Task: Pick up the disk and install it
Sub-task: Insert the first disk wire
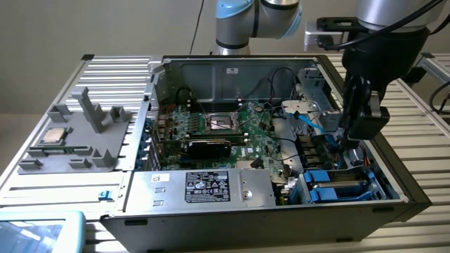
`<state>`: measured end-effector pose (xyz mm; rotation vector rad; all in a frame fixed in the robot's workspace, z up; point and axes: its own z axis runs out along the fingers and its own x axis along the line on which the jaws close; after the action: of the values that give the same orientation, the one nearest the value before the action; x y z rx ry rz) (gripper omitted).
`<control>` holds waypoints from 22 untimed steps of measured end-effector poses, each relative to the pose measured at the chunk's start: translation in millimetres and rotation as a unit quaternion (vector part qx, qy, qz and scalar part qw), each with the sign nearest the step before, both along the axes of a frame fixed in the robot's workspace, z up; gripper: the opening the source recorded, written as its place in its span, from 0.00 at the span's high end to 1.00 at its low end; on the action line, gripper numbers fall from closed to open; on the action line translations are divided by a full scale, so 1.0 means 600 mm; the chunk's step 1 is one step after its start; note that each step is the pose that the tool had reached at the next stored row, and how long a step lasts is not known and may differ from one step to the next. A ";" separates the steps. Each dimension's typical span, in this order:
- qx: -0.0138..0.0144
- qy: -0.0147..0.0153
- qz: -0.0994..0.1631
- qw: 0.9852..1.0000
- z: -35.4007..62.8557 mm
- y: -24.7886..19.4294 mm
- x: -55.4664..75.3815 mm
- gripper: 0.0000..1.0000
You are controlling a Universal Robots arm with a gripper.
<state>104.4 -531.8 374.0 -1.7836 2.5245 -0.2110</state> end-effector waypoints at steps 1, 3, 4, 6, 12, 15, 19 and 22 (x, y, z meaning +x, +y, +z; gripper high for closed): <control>0.000 0.000 0.000 1.000 0.007 -0.0012 0.000 0.49; 0.000 0.001 0.000 1.000 0.021 -0.0035 0.000 0.49; 0.000 0.002 0.000 1.000 0.026 -0.0049 0.000 0.49; 0.000 0.005 0.000 1.000 0.030 -0.0090 0.000 0.49; 0.001 0.010 -0.003 1.000 0.031 -0.0201 0.000 0.49; 0.002 0.010 -0.003 1.000 0.031 -0.0201 0.000 0.49; 0.002 0.010 -0.003 1.000 0.030 -0.0202 0.000 0.49; 0.002 0.010 -0.003 1.000 0.030 -0.0202 0.000 0.49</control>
<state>104.5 -543.9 392.3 -1.7862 2.5426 -0.1900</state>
